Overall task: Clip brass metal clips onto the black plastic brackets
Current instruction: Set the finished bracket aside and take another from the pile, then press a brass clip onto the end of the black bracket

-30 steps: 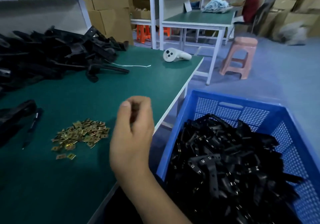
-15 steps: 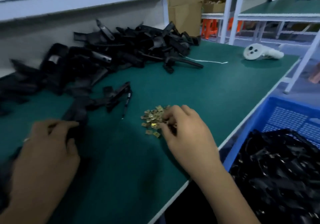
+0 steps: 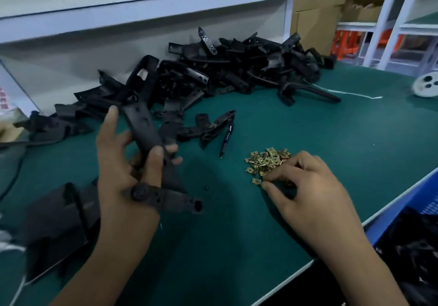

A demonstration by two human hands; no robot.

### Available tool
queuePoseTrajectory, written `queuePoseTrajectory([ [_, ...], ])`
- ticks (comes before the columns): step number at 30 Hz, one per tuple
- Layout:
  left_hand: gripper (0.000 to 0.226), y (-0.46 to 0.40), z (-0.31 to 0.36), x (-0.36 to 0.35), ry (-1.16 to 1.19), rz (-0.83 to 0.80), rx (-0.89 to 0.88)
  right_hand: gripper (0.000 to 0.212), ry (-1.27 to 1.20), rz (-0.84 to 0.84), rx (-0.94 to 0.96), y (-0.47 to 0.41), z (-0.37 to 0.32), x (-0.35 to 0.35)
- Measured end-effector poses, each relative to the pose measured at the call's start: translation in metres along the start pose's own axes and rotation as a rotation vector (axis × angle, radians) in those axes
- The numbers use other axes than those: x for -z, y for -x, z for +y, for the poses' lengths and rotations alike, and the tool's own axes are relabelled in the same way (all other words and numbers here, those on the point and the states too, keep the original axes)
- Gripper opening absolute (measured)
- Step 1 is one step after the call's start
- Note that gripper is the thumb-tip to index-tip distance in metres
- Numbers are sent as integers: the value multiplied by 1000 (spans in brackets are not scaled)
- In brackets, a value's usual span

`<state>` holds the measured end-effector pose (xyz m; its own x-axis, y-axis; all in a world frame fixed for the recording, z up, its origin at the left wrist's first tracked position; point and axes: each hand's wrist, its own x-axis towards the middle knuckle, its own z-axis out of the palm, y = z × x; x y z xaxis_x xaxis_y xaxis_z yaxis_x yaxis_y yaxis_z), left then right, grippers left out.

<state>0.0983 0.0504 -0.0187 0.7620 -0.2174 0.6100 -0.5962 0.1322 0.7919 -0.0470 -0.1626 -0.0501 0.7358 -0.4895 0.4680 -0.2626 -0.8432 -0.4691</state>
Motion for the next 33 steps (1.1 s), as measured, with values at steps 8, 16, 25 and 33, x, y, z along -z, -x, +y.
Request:
queuePoseTrajectory([
  [8, 28, -1, -24, 2, -730, -205, 18, 11, -18, -22, 47, -4, 0, 1],
  [16, 64, 3, -32, 11, -799, -979, -300, 9, -149, -72, 86, -5, 1, 4],
  [25, 58, -6, -26, 19, -422, -1005, 9, 29, -582, 103, -187, -5, 2, 11],
  [33, 40, -1, -17, 5, -649, -881, -192, 23, -931, 59, -209, -6, 5, 16],
])
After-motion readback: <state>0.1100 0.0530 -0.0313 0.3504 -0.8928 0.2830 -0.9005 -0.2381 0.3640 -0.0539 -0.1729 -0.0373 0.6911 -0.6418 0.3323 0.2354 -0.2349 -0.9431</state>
